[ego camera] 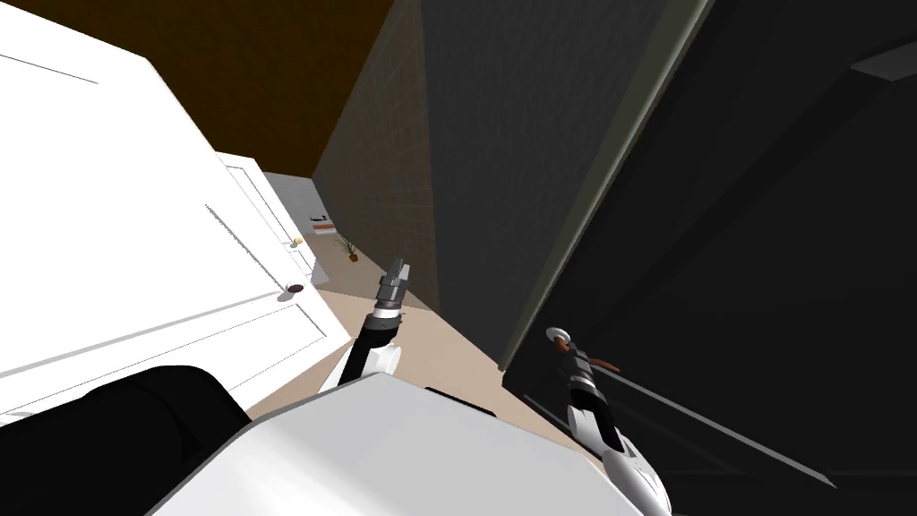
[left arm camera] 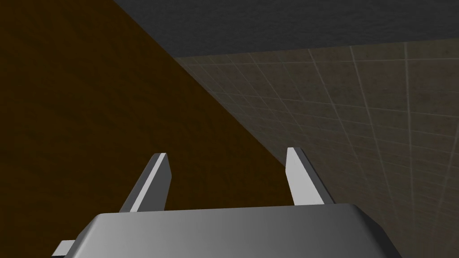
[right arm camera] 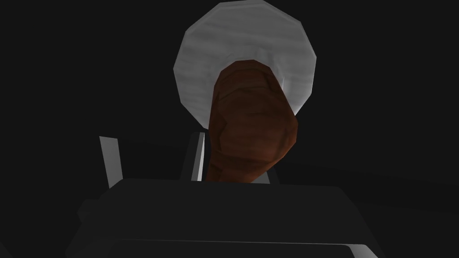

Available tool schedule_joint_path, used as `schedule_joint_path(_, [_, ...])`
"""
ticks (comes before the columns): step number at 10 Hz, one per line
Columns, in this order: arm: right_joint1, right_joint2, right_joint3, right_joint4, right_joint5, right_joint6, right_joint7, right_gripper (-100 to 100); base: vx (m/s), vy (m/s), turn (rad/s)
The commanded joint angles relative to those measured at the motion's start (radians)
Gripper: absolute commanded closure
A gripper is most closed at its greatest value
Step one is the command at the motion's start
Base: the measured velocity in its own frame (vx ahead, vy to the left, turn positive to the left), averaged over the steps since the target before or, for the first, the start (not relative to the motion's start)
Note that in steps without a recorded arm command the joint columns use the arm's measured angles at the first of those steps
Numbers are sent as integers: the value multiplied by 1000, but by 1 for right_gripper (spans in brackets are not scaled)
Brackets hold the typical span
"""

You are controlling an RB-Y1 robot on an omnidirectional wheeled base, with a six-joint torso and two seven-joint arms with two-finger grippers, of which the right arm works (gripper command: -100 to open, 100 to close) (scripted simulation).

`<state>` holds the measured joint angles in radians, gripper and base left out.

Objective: Pull the door open

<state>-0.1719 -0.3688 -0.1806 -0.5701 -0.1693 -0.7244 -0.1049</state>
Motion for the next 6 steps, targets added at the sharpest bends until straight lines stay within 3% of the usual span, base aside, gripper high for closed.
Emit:
schedule_joint_path(1, [0,-7,20,2,11,-13,-19,100,-180,-61,123])
schedule_joint_path(6, [11,-22,70,-10,36,-28,-67,100,-213,-33,87])
